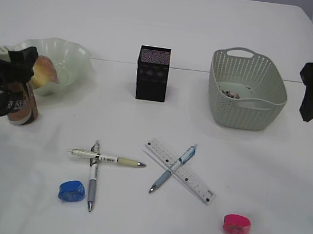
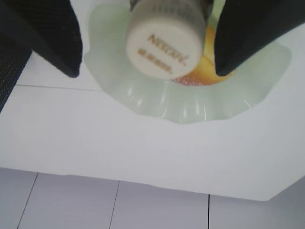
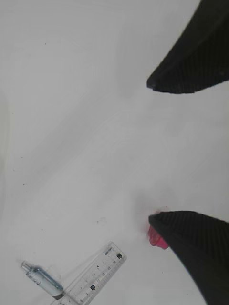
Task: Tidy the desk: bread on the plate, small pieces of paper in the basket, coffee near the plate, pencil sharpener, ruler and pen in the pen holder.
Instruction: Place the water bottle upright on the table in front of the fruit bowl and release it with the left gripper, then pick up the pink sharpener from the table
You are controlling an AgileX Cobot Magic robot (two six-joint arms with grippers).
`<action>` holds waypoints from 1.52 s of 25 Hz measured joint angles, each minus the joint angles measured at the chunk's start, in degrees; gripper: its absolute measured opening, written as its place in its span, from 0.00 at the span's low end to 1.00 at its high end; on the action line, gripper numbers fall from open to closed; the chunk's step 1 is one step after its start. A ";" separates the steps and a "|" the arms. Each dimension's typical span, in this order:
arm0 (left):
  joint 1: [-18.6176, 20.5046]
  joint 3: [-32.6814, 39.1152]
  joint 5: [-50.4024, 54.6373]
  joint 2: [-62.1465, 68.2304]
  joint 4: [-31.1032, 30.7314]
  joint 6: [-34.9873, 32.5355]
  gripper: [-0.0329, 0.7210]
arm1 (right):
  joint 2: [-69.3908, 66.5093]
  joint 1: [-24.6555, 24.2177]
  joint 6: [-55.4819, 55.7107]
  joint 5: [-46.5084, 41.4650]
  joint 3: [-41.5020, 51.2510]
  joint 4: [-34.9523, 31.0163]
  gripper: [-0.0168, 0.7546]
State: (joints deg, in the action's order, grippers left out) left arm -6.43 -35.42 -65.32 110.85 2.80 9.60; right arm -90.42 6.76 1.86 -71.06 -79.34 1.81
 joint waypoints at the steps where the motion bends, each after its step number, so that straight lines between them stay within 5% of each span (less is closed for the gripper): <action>1: 0.00 0.00 -0.08 -0.80 -0.02 0.00 0.89 | 0.00 0.00 0.00 0.00 0.00 0.00 0.75; 12: 0.13 0.00 0.59 -13.64 0.50 -1.65 0.85 | 0.00 0.00 0.00 0.00 0.00 0.00 0.75; 16: 0.25 0.00 8.69 -21.94 0.50 -4.13 0.82 | 0.00 0.00 0.00 0.00 0.00 0.00 0.75; 28: 0.25 -6.15 73.34 -51.49 -1.91 -5.16 0.82 | 0.00 0.00 0.00 0.33 0.00 0.00 0.75; 38: 0.25 -17.35 120.54 -55.64 -1.92 -5.16 0.79 | 0.00 0.00 0.00 0.33 0.00 -4.44 0.75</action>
State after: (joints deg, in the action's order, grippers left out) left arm -6.18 -52.77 55.22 55.21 0.88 4.45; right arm -90.42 6.76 1.86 -70.72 -79.34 -2.63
